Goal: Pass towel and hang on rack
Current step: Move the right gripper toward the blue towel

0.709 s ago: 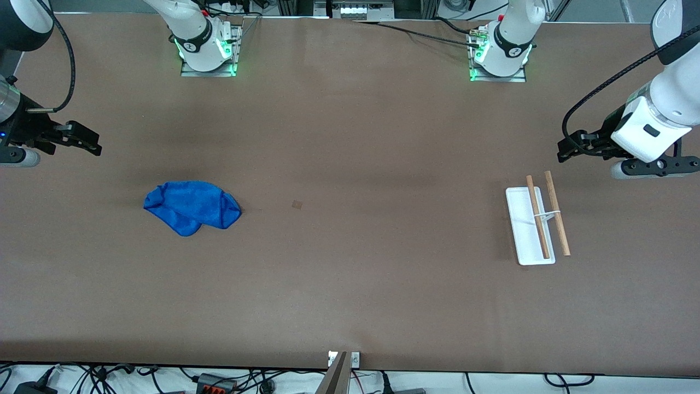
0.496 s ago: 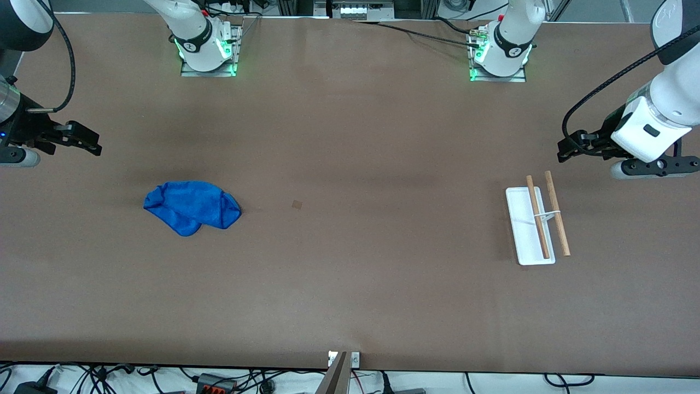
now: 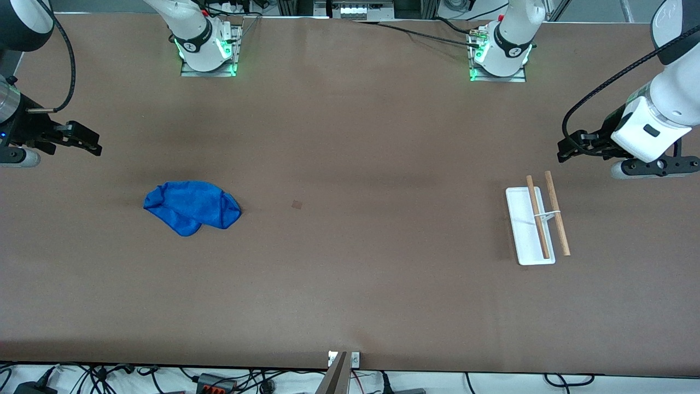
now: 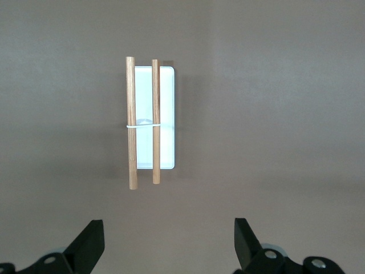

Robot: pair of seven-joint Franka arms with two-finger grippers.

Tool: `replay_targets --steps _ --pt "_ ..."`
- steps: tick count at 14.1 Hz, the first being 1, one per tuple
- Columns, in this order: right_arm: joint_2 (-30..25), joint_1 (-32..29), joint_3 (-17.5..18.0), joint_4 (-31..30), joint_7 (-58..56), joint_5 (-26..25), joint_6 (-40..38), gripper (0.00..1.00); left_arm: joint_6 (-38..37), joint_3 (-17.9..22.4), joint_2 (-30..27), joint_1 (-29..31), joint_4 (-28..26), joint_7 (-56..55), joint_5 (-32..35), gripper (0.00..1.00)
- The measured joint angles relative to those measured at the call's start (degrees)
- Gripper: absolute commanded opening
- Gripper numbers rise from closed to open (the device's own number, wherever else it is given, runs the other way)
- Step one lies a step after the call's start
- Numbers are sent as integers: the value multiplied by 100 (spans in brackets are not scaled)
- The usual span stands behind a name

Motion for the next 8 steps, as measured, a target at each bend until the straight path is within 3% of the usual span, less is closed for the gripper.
replay_targets --steps 8 --pt "736 101 15 -33 6 0 -2 100 0 0 5 28 1 0 -18 100"
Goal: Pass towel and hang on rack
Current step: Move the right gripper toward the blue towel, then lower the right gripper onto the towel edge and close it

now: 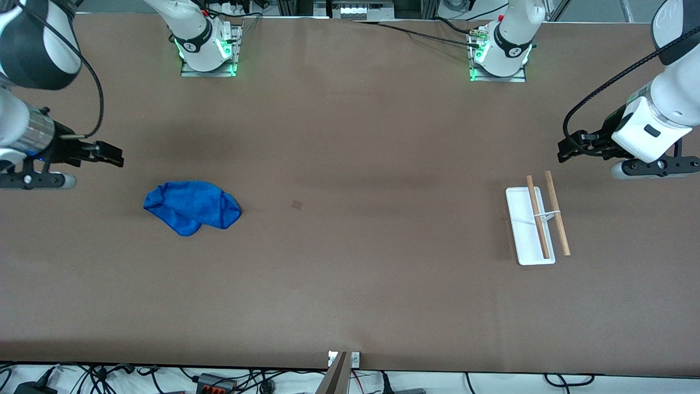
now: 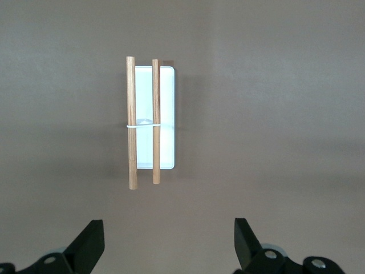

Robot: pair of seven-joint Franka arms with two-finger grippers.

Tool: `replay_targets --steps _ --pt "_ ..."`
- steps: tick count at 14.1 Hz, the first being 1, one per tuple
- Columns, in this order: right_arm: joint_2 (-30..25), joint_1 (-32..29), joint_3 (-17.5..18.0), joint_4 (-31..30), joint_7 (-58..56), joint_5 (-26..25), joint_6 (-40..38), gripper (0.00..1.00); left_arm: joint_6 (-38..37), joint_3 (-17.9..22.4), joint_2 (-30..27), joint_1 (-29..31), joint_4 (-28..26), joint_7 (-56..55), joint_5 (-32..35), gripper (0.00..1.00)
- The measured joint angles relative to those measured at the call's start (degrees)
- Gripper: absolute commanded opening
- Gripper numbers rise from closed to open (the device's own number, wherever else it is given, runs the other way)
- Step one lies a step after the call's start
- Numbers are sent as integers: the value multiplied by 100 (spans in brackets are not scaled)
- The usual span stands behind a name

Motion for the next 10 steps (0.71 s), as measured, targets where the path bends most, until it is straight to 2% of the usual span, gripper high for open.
replay_targets --steps 5,10 --pt "936 -176 -87 -9 24 -1 353 100 0 2 1 15 0 0 -14 100" --pt "1624 -227 -92 -5 24 -78 674 100 0 2 2 16 1 0 -17 100"
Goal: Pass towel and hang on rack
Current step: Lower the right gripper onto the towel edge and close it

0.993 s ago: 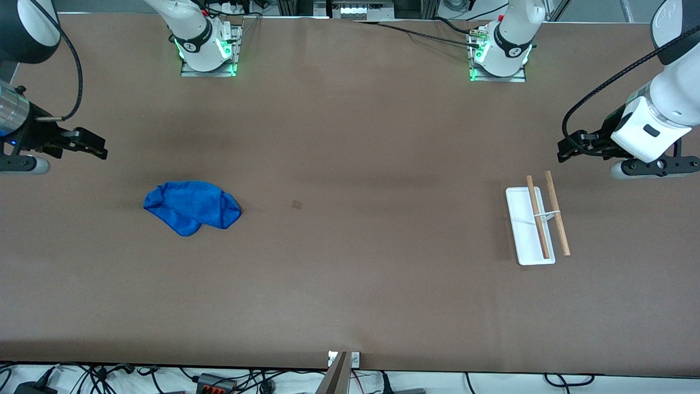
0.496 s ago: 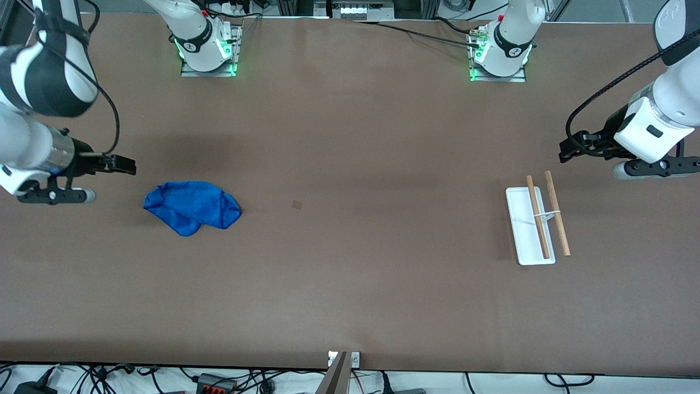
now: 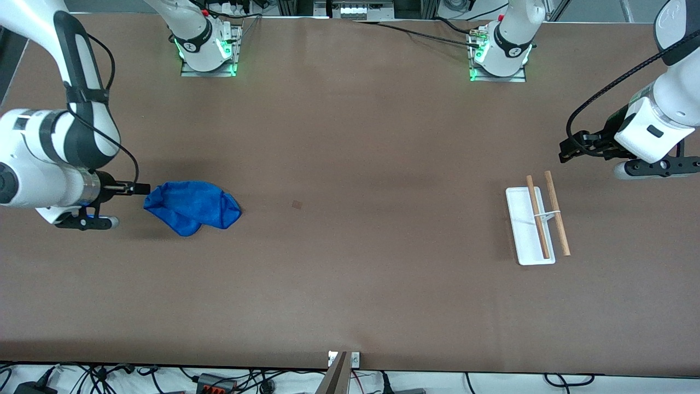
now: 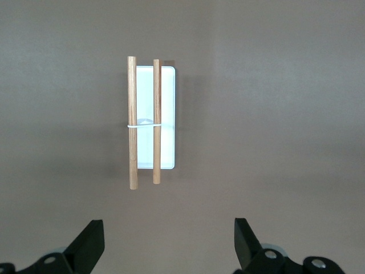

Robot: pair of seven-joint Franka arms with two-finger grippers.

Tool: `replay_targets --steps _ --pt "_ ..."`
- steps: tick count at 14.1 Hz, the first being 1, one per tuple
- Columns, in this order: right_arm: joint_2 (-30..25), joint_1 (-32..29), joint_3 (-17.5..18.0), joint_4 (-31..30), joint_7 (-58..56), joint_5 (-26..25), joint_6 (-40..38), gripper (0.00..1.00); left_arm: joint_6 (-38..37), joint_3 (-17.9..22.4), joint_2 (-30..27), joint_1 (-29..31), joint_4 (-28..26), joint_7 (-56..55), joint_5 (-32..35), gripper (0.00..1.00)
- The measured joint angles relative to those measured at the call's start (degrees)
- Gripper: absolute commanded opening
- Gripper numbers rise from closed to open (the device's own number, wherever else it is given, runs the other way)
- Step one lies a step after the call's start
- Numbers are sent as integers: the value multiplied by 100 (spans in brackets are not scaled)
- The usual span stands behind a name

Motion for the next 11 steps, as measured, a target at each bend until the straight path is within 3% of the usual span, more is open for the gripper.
replay_targets --steps 5,11 --pt "717 -2 -3 7 0 -157 307 100 -10 0 3 1 0 0 0 100" --pt "959 -1 -3 11 0 -475 443 100 -17 1 5 11 0 0 0 100"
